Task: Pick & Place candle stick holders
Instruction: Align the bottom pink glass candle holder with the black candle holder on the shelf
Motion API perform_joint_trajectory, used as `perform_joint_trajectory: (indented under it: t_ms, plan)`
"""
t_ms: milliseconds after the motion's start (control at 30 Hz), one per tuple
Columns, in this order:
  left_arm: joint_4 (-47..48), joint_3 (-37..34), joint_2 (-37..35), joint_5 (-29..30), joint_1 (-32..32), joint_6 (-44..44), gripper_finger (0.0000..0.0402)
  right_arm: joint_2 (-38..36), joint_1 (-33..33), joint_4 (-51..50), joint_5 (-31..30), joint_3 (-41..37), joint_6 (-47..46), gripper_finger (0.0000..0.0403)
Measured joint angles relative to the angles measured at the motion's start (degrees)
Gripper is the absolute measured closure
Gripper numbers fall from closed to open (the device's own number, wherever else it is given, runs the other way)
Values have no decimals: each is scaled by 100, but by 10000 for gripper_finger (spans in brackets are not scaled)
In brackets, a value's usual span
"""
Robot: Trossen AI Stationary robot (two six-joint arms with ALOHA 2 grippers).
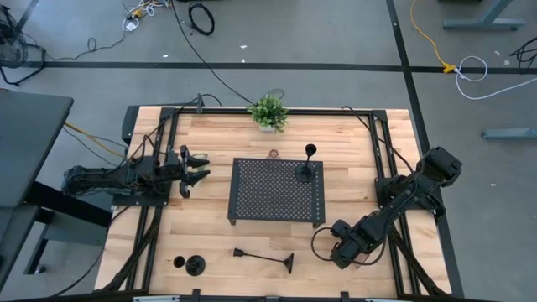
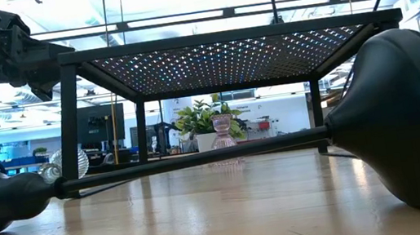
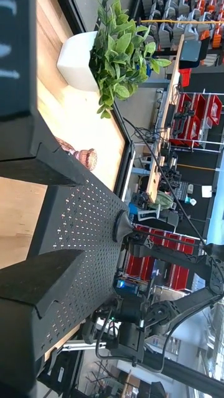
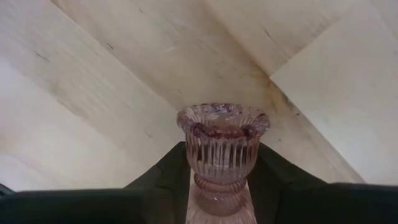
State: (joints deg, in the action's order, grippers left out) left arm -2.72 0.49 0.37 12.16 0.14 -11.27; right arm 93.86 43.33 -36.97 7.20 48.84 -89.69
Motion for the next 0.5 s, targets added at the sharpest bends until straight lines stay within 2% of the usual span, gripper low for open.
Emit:
perform_joint_trajectory:
  t_ms: [500]
  plan:
    - [0, 0, 1, 0, 0, -2, 223, 0, -2, 33, 78, 0, -28, 291]
